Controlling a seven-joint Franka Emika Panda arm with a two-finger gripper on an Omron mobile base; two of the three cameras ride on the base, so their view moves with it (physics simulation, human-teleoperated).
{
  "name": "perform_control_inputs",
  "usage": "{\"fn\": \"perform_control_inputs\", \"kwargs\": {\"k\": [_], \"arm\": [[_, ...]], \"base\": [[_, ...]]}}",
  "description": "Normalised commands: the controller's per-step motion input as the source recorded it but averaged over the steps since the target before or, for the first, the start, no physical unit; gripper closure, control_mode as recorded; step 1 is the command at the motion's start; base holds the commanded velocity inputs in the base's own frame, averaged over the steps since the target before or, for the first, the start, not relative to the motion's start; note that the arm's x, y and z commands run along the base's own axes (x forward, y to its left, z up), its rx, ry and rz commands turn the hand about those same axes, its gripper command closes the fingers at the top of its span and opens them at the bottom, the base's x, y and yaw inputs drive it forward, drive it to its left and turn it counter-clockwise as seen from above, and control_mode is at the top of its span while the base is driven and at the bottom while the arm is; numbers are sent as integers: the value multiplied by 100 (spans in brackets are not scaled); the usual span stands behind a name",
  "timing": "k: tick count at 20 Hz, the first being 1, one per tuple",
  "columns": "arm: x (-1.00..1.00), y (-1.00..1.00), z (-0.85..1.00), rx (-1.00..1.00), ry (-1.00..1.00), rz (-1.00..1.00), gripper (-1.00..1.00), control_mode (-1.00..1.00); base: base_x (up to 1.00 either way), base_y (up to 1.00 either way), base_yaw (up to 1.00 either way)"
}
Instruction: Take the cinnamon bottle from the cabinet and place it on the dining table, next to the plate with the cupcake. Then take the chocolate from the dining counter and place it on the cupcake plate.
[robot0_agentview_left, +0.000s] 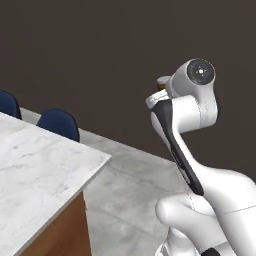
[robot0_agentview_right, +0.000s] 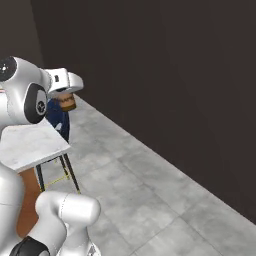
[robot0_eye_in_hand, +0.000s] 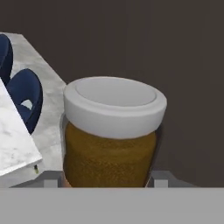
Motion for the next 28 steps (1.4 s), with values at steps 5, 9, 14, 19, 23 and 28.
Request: {"fn": "perform_control_inputs", "kwargs": {"k": [5, 9, 14, 19, 23, 28], "arm": [[0, 0, 0, 0, 0, 0, 100, 100], [0, 0, 0, 0, 0, 0, 100, 100], [0, 0, 0, 0, 0, 0, 100, 100], [0, 0, 0, 0, 0, 0, 100, 100], [0, 0, 0, 0, 0, 0, 100, 100], [0, 0, 0, 0, 0, 0, 100, 100]], "base": [[40, -95, 33], [63, -82, 38], [75, -52, 48], [73, -37, 54], [75, -33, 56], [73, -42, 56]]}}
